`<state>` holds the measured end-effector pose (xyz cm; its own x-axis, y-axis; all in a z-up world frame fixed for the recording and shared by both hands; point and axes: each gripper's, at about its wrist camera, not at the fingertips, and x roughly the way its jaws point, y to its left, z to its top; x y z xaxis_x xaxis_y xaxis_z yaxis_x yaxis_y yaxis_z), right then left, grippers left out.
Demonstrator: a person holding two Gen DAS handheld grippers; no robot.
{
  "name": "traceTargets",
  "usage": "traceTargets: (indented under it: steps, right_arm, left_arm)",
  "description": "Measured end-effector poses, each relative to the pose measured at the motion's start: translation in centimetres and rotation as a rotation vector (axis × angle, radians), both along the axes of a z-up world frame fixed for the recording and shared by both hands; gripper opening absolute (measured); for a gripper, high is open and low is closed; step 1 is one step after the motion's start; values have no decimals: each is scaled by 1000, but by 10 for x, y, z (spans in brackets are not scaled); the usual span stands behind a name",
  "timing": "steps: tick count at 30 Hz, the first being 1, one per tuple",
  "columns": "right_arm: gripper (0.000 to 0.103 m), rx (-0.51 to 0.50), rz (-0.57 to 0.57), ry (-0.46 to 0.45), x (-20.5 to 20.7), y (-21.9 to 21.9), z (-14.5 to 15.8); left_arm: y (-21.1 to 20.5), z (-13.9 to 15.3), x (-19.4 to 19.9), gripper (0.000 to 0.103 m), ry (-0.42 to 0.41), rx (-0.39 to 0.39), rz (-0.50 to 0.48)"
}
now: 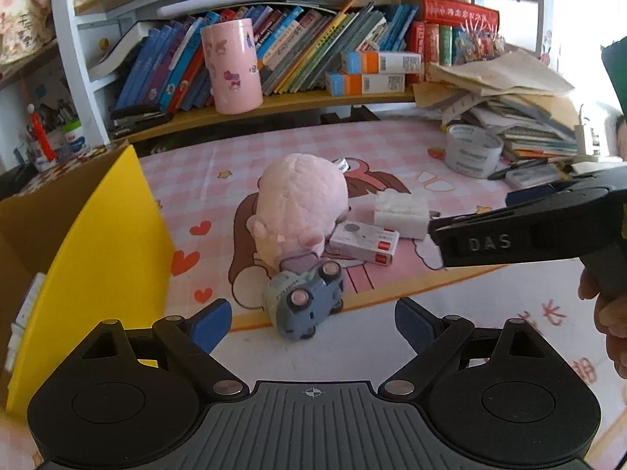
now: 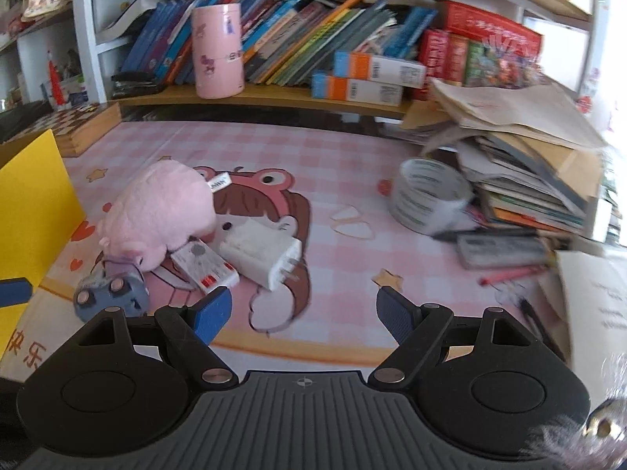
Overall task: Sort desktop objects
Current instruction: 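Grasp the grey toy truck with the left tool while the right tool grasps the white charger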
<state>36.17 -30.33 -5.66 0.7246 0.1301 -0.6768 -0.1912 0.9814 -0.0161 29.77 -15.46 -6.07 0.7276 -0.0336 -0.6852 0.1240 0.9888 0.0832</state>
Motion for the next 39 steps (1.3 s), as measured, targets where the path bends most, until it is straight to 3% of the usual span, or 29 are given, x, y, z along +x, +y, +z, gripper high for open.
traceTargets:
  steps: [12,14,19,24,28,31,39]
  right_arm:
    - [80,55,16,53,51,11,-16]
    - [80,57,28,54,56,14,-16]
    - [79,55,18,65,67,21,-23]
    - [78,57,18,72,72,25,-28]
    - [76,85,12,81,76,25,-32]
    - [64,116,14,75,77,23,-33]
    - [63,80,-12,60,62,9,-33]
  left_arm:
    - [-6,-22,37,90,35,23,7]
    - [-5,-26,42,86,54,16,15]
    - [2,-30,48,59,78,-58,20]
    - [4,-28,42,58,91,-55,-7]
    - [9,-18,29,58,88,-96,12]
    - [10,-10,20,58,84,-126,13]
    - [17,12,-8,58,47,-177,14]
